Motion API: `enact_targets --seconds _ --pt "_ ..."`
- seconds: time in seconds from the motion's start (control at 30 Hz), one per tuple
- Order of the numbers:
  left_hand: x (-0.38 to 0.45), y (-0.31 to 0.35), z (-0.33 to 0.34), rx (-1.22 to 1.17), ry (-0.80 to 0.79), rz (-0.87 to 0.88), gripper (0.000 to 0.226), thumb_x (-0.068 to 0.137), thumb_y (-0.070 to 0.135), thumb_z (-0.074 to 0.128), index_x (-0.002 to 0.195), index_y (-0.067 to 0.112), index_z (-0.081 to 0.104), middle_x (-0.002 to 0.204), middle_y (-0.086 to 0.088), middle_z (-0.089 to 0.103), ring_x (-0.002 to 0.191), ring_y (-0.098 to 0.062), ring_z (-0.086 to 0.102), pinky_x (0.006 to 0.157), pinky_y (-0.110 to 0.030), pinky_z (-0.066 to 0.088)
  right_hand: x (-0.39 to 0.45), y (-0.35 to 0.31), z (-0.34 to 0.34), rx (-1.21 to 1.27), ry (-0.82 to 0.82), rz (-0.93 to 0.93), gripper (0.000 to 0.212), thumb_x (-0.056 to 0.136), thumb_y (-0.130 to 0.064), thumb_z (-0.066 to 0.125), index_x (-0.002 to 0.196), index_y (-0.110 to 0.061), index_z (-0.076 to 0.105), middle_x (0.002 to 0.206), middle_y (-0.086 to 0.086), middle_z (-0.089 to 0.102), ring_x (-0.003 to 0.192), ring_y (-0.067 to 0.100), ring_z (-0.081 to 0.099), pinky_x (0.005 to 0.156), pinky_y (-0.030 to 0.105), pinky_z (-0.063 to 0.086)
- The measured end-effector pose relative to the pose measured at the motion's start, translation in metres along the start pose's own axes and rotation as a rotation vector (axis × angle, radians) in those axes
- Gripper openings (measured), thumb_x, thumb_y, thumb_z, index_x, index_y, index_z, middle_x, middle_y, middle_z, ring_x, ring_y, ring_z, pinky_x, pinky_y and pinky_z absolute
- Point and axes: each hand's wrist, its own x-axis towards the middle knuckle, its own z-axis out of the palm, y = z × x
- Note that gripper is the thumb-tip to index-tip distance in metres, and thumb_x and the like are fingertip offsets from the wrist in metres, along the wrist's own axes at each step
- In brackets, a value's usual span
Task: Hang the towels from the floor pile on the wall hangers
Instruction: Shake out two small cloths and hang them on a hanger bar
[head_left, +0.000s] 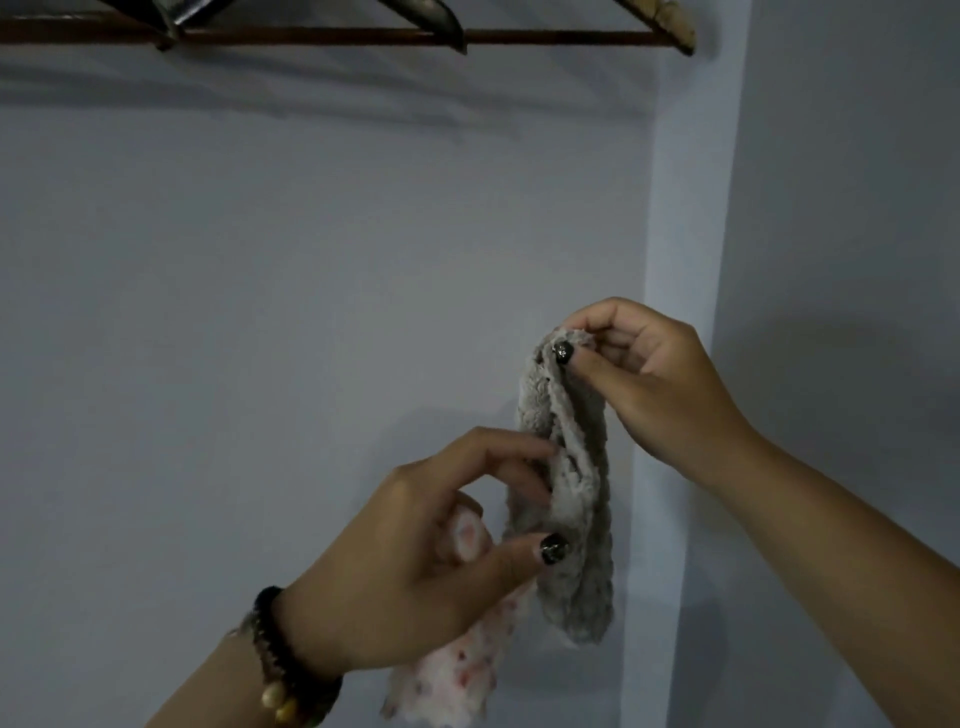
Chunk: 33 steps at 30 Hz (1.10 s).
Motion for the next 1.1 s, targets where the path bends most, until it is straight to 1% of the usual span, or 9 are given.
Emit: enact_targets --seconds 0.13,0.3,0.43,0.6,0.67,0.77,0.87,0.97,1.1 --pt "0.024 0.002 0.018 0.269 -0.039 0.078 0.053 0.087 0.033 0.069 0.132 0.036 0.040 0.102 0.015 0.059 0.060 0.009 0.051 0.058 -0.009 0.034 0.001 0.000 -0.011 -0.056 0.069 -0.020 0.024 0.087 0.000 0.063 0.085 -0.023 0.064 0.084 -0.006 0.070 0.079 0.005 0.066 0.075 0.017 0.050" --pt "0.042 0.003 0.029 0.485 -0.012 0.155 0.024 0.087 0.042 0.063 0.100 0.032 0.045 0.083 0.017 0.047 0.065 -0.002 0.045 0.056 -0.021 0.038 0.007 0.001 -0.031 -0.114 0.145 -0.047 0.022 0.090 -0.004 0.061 0.086 -0.026 0.064 0.082 -0.009 0.069 0.078 0.006 0.065 0.072 0.021 0.052" --pt "0.060 0.000 0.004 0.522 0.176 0.132 0.019 0.088 0.047 0.058 0.090 0.029 0.052 0.075 0.018 0.052 0.065 -0.003 0.051 0.059 -0.027 0.045 0.017 0.004 -0.049 -0.135 0.253 -0.107 0.020 0.096 -0.006 0.053 0.091 -0.026 0.055 0.077 -0.006 0.059 0.064 0.009 0.053 0.059 0.016 0.040" --pt "0.090 0.014 -0.042 0.635 0.341 0.041 0.033 0.083 0.059 0.058 0.075 0.028 0.053 0.059 0.017 0.058 0.054 -0.001 0.056 0.053 -0.034 0.051 0.029 0.009 -0.048 -0.192 0.260 -0.215 0.018 0.101 -0.012 0.043 0.095 -0.029 0.044 0.057 -0.007 0.042 0.041 0.006 0.026 0.041 0.024 0.023" --pt "0.100 0.019 -0.054 0.505 0.342 -0.067 0.036 0.081 0.057 0.067 0.075 0.023 0.056 0.056 0.007 0.066 0.053 -0.006 0.063 0.058 -0.039 0.055 0.039 0.008 -0.044 -0.205 0.279 -0.241 0.017 0.101 -0.013 0.043 0.096 -0.030 0.042 0.055 -0.005 0.037 0.040 0.006 0.025 0.041 0.027 0.022" --pt "0.113 0.023 -0.067 0.258 0.364 -0.199 0.043 0.072 0.053 0.078 0.079 0.016 0.055 0.068 -0.013 0.070 0.063 -0.034 0.068 0.065 -0.049 0.058 0.058 0.002 -0.040 -0.171 0.281 -0.235 0.004 0.101 -0.020 0.043 0.098 -0.022 0.042 0.056 -0.006 0.036 0.039 0.006 0.027 0.041 0.024 0.023" --pt "0.122 0.022 -0.078 0.141 0.453 -0.225 0.031 0.079 0.027 0.077 0.076 0.014 0.049 0.061 -0.002 0.067 0.050 -0.015 0.063 0.053 -0.026 0.052 0.077 -0.003 -0.039 -0.159 0.287 -0.213 0.007 0.101 -0.022 0.043 0.100 -0.016 0.043 0.058 -0.006 0.038 0.040 0.004 0.031 0.043 0.016 0.025" --pt "0.124 0.025 -0.086 0.112 0.480 -0.240 0.023 0.082 0.020 0.073 0.078 0.012 0.052 0.069 -0.010 0.070 0.053 -0.014 0.061 0.054 -0.022 0.049 0.090 -0.006 -0.040 -0.146 0.287 -0.186 0.007 0.101 -0.020 0.044 0.100 -0.013 0.044 0.061 -0.004 0.040 0.040 0.003 0.033 0.043 0.015 0.026" --pt "0.126 0.028 -0.086 0.137 0.480 -0.229 0.014 0.084 0.020 0.072 0.097 0.018 0.066 0.071 0.001 0.072 0.058 -0.007 0.065 0.062 -0.015 0.051 0.098 -0.011 -0.040 -0.136 0.254 -0.184 0.011 0.101 -0.021 0.044 0.099 -0.011 0.043 0.059 -0.003 0.038 0.039 0.004 0.029 0.041 0.018 0.023"
